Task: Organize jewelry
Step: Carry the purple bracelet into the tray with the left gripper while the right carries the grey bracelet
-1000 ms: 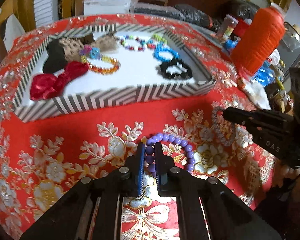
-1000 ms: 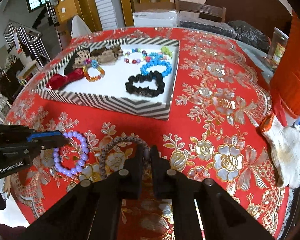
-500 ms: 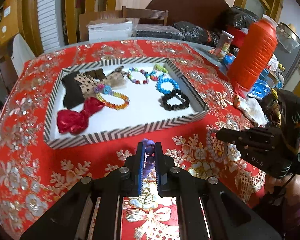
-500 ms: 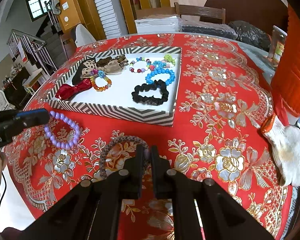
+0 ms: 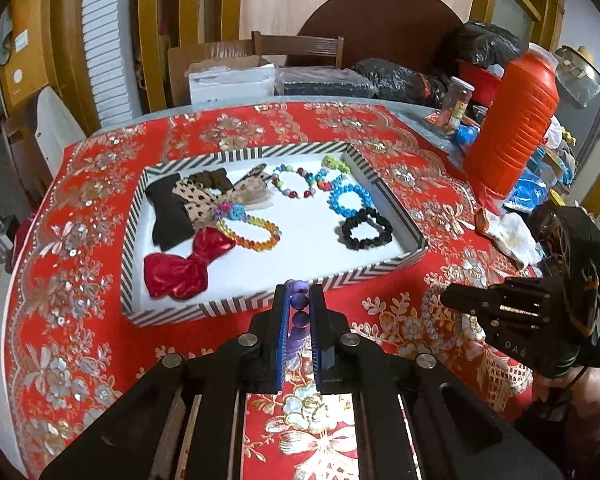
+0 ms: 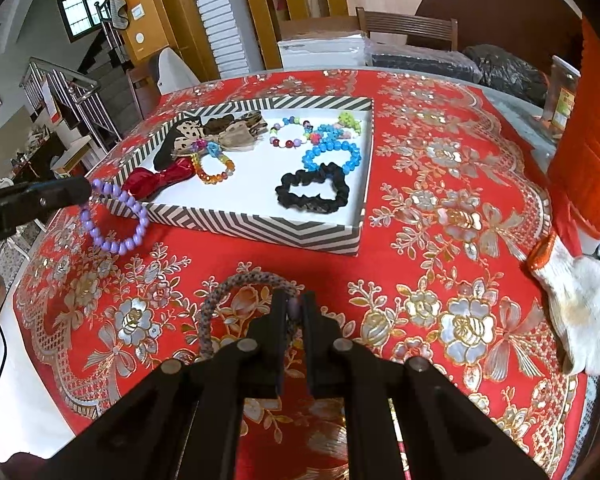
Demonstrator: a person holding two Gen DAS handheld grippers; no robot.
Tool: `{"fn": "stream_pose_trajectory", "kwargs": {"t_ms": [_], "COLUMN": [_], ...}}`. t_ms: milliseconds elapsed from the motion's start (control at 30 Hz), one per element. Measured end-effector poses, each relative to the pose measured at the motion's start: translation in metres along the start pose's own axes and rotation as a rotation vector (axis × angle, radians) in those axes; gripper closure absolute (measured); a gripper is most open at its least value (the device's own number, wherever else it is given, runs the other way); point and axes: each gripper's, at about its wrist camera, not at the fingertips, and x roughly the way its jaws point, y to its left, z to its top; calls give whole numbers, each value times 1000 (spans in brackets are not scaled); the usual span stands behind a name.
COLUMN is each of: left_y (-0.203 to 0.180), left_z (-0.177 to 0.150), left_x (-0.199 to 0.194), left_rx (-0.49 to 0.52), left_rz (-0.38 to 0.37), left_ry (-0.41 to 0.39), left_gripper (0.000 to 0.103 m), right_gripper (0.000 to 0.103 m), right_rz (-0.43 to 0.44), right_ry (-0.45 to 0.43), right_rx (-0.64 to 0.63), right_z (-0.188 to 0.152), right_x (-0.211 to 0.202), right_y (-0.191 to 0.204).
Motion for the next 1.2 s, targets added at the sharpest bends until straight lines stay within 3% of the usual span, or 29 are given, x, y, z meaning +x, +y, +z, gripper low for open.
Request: {"fn": "stream_pose_trajectory", "kwargs": {"t_ms": [567,1200], "left_y": [3,12], "left_z": [22,52], "left_x": [1,35], "left_rx": [11,-31], "left_rz": [31,35], "left_ry": [-28,-12], "left_gripper": [102,102], "right_gripper": [96,96], "right_rz": [0,-10], "right_ry": [-14,-55], "right_rx": [-30,-34], "right_z": [13,78], "right_x": [-5,7], "right_y": [9,11]}}
